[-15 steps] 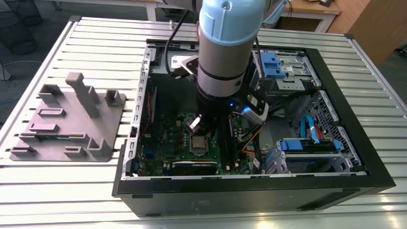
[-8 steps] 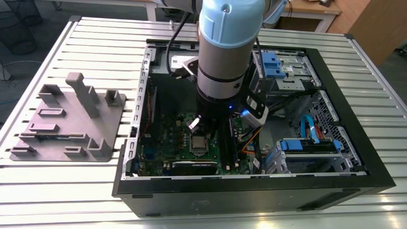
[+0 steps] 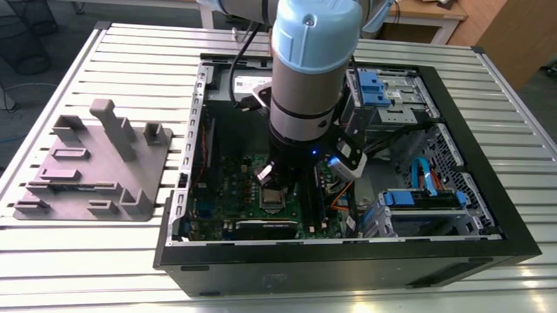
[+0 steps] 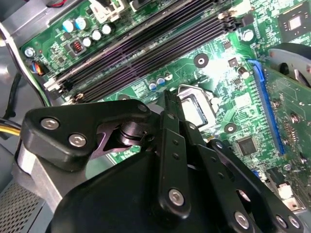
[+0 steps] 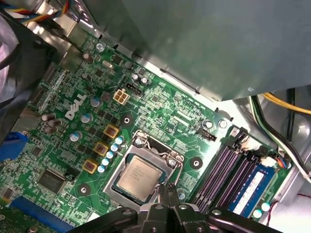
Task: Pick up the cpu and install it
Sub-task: 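Install the first cpu locking lever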
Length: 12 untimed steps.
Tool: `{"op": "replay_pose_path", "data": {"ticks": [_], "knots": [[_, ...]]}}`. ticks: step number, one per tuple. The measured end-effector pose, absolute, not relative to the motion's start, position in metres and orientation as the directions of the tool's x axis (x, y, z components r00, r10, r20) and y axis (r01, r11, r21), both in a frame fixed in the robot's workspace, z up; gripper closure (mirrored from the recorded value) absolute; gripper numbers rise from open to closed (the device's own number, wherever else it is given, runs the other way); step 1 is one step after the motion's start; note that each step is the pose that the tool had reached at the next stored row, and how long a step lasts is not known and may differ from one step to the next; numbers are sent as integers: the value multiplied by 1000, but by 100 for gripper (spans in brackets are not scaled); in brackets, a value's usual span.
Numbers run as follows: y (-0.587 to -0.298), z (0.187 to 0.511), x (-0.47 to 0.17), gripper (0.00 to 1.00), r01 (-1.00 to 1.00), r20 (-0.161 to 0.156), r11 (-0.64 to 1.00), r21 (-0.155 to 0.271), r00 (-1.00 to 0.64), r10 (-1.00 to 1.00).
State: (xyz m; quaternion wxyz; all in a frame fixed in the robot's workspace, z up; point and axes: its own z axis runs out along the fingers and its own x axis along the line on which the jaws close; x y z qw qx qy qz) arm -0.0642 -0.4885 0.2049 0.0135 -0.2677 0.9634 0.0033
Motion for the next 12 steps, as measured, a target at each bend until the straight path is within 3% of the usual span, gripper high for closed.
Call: {"op": "replay_pose_path", "data": {"ticks": [12], "knots": [[-493, 202, -59, 89, -492, -28, 871, -1, -870, -492]]}}
